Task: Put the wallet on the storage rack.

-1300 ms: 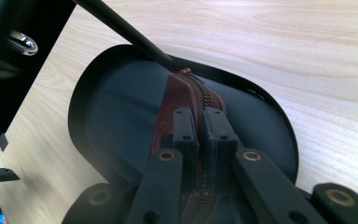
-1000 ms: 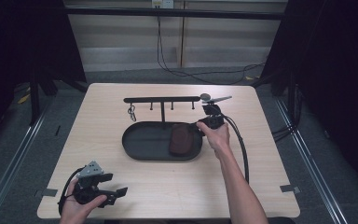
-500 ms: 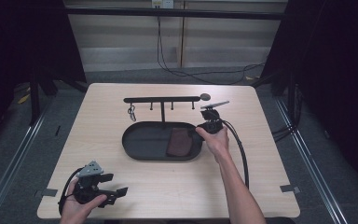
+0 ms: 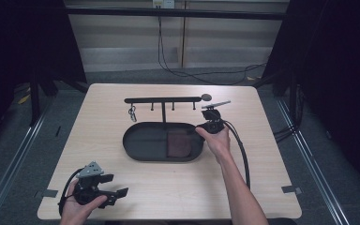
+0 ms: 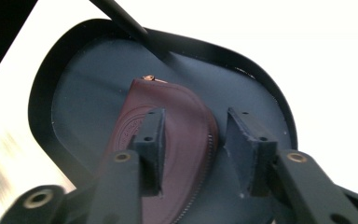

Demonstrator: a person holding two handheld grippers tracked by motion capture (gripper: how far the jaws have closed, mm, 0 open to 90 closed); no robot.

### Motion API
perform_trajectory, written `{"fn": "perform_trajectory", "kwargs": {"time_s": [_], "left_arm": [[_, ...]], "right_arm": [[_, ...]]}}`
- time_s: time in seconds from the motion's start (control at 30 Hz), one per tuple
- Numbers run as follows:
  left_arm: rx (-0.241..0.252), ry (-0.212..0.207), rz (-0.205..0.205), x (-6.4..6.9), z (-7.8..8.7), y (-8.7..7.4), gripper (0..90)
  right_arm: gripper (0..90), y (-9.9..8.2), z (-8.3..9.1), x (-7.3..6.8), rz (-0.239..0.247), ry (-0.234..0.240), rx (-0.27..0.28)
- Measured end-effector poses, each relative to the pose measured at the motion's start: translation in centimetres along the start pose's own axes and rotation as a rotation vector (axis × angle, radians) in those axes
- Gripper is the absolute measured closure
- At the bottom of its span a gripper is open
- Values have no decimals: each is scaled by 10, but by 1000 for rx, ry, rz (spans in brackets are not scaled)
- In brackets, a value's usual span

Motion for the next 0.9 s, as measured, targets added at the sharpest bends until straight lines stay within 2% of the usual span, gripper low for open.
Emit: {"fn": "perform_trajectory", "kwargs": {"time_s": [0.17,0.23,0.47,0.67,0.77,0.83,0.9], "left_arm": [[2,1,0,0,0,0,177],[3,2,5,0,1,0,177],[5,4,6,-2,1,0,176],[6,7,8,-2,1,0,177],[6,6,8,-2,1,0,177],[2,5,13,-2,0,0,177],[3,2,13,-2,-1,0,177]], "right_arm": [[382,0,7,0,4,2,14],[357,0,12,-1,0,9,19],[230,1,25,-6,35,14,50],[156,-2,38,-9,64,-2,76],[152,-6,43,-9,67,4,94],[149,-11,46,-7,38,6,81],[149,-14,51,-5,43,-8,85]]}}
Point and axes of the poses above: each handheld gripper's, and its own axes: z roughly backward along the jaws, y roughly out of its top, x roughly to its right, the point moved 5 cm from there along -z, roughly forward along the jaws, and after that the axes turned 6 degrees about y, right-handed, at the moved point
